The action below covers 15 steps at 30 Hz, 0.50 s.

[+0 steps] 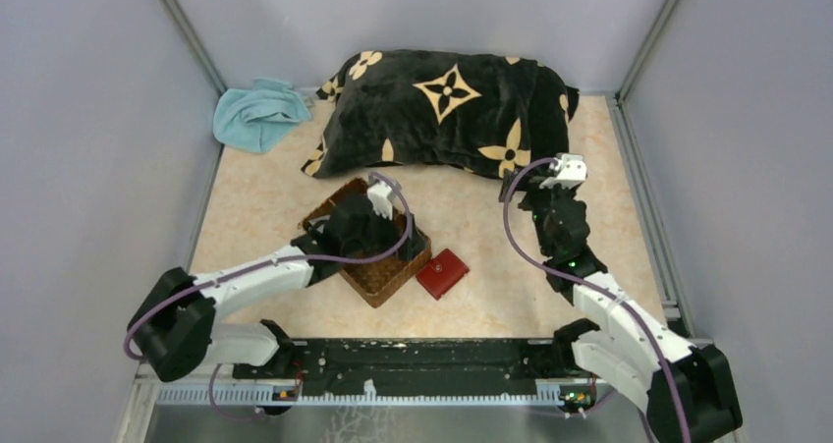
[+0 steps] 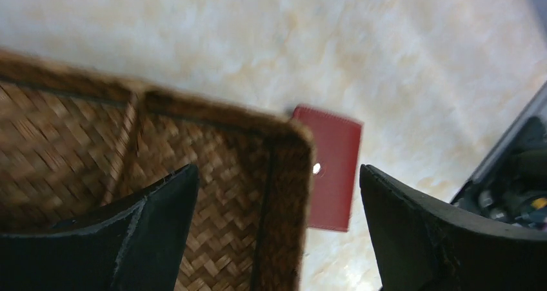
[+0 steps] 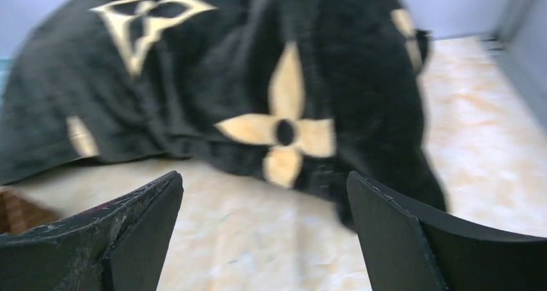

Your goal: Take the credit cards out of the card holder

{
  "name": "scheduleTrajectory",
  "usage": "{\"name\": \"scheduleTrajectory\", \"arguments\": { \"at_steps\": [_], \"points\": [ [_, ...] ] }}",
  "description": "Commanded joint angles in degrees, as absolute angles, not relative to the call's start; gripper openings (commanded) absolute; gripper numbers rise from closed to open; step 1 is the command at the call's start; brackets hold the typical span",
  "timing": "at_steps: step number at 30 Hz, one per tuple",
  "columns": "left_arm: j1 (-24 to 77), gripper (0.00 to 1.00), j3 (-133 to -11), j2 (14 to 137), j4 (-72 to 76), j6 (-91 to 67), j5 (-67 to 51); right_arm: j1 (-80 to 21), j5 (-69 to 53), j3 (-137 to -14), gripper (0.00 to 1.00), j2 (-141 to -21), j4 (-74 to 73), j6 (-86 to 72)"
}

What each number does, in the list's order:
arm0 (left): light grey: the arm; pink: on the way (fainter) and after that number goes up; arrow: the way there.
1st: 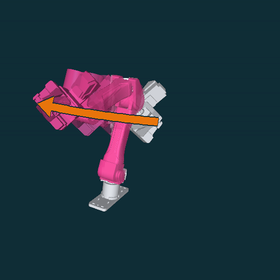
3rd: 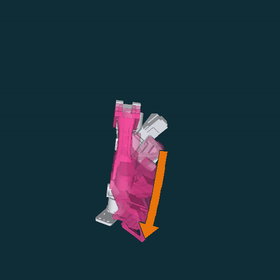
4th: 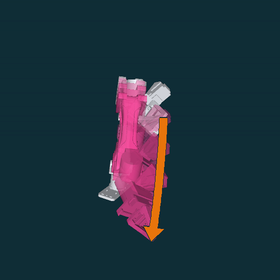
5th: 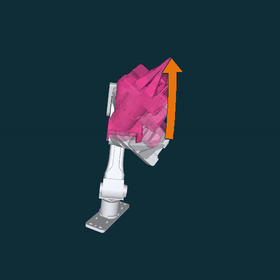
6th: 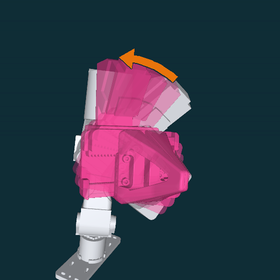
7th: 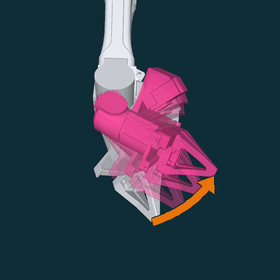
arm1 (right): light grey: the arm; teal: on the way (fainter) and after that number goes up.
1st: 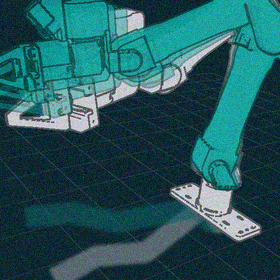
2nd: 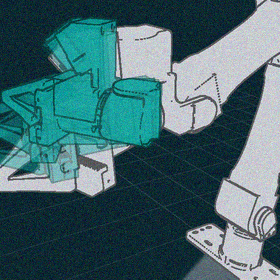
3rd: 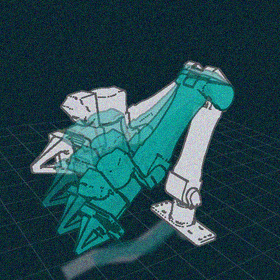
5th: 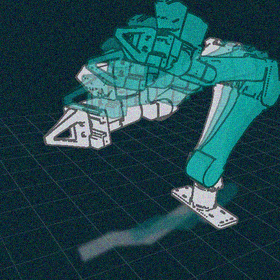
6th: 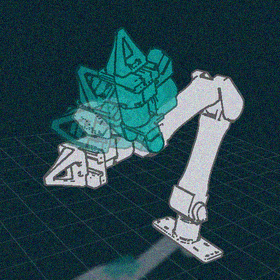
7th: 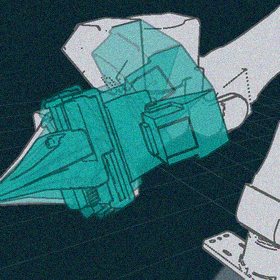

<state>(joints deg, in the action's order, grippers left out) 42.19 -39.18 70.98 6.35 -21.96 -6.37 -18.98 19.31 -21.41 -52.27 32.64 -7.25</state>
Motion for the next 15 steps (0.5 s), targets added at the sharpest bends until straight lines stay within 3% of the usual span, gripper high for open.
{"name": "scheduleTrajectory", "arguments": {
  "at_steps": [1, 4, 9, 13, 15],
  "points": [
    [46.0, 0.99, -31.6, 75.9, 21.6, -21.9, 2.2, -26.7, 16.4, -26.8, 0.99, -50.6, 13.0, -15.8],
    [46.6, 0.99, -28.5, 81.5, 30.4, -18.4, 3.6, -31.1, 14.7, -23.8, 0.94, -52.2, 19.7, -15.5],
    [46.7, 0.99, -32.4, 88.2, 32.6, -20.0, 4.8, -33.1, 16.4, -27.4, 0.58, -56.1, 17.1, -17.0],
    [46.7, 0.99, -33.9, 86.6, 31.8, -18.3, 2.5, -35.3, 17.9, -21.5, 0.35, -55.2, 25.6, -16.3],
    [46.7, 0.99, -31.1, 84.5, 34.9, -15.9, 2.8, -35.5, 18.4, -18.9, 0.34, -56.3, 28.8, -16.3]
  ]
}}
